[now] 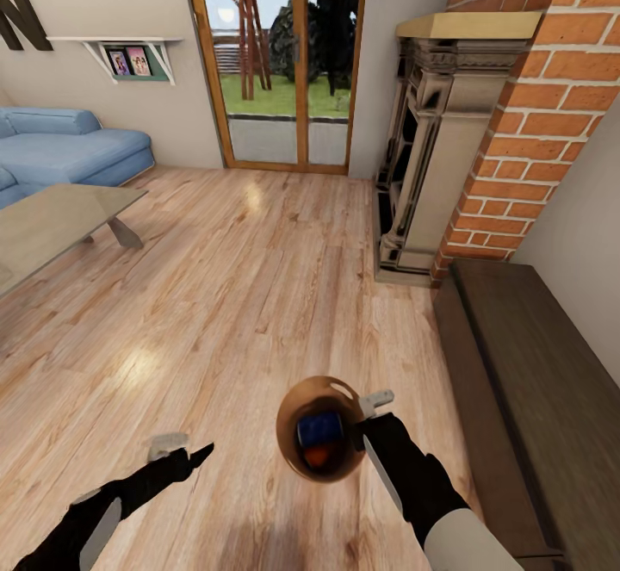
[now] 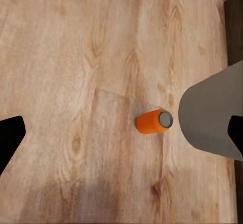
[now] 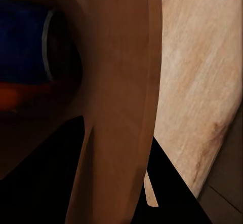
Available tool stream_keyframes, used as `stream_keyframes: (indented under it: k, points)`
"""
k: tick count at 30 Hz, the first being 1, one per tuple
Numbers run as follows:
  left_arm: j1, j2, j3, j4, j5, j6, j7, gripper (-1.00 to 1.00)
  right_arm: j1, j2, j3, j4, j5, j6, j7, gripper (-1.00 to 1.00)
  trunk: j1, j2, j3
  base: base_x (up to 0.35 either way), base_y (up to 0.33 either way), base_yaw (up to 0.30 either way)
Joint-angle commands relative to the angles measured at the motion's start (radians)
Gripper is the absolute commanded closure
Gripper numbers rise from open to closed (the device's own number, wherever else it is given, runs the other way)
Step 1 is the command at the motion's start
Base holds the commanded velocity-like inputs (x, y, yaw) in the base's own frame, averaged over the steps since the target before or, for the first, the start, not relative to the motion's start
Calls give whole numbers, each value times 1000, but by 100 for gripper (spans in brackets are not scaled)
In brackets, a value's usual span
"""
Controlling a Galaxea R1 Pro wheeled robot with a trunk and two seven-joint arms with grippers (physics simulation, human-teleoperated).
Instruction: Put the three can of soda from the living room inside the tash can in the kitchen.
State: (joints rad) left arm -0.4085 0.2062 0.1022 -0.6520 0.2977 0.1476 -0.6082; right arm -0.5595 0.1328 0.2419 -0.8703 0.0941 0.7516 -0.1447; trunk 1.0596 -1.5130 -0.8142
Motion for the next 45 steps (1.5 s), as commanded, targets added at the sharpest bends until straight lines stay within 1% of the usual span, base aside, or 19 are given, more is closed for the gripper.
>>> stream_keyframes:
  k: [1,2,3,5,6,8,9,10,12,13,14,17,20,25,29,45]
  points:
    - [0,-4,-9,0,0,-5,20,-100,0,0,0,-7,-5,1,1,100,0,0,0,0,0,0]
    - [0,-9,-16,0,0,-9,35,-100,0,-1,-1,-14,-4,2,1,100,0,0,0,0,0,0]
    - [0,-23,-25,0,0,-14,62,-100,0,-7,-2,-30,-4,4,1,100,0,0,0,0,0,0]
    - [0,-36,-31,0,-1,-18,90,-100,0,-19,-3,-46,-4,6,1,100,0,0,0,0,0,0]
    - [-1,-47,-35,0,-1,-21,124,-100,0,-30,-4,-57,-4,8,1,100,0,0,0,0,0,0]
    - [0,-58,-38,0,-1,-22,164,-100,0,-38,-6,-64,-4,9,0,100,0,0,0,0,0,0]
    - [-1,-69,-40,0,-1,-29,205,-100,0,-43,-22,-69,-4,10,0,100,0,0,0,0,0,0]
    - [0,-74,-41,0,-1,-36,224,-100,0,-44,-37,-71,-4,10,0,100,0,0,0,0,0,0]
    - [0,-83,-44,0,-1,-55,258,-100,0,-47,-81,-74,-4,11,0,100,0,0,0,0,0,0]
    - [0,-90,-49,0,-1,-76,282,-100,0,-49,-128,-77,-4,19,0,100,0,0,0,0,0,0]
    - [0,-92,-51,1,-1,-85,290,-100,0,-49,-147,-78,-4,27,0,100,0,0,0,0,0,0]
    - [-1,-99,-61,1,-2,-105,313,-100,0,-51,-193,-93,-5,62,0,100,0,0,0,0,0,0]
    - [-1,-101,-67,1,-2,-113,331,-100,0,-51,-214,-125,-4,81,0,100,0,0,0,0,0,0]
    - [-1,-103,-72,2,-2,-130,344,-100,0,-51,-227,-153,-4,93,0,100,0,0,0,0,0,0]
    - [0,-100,-70,2,0,-144,343,-100,0,-51,-227,-157,-6,95,0,100,0,0,0,0,0,0]
    - [0,-98,-70,0,0,-149,339,-100,0,-50,-225,-157,-8,94,0,100,0,0,0,0,0,0]
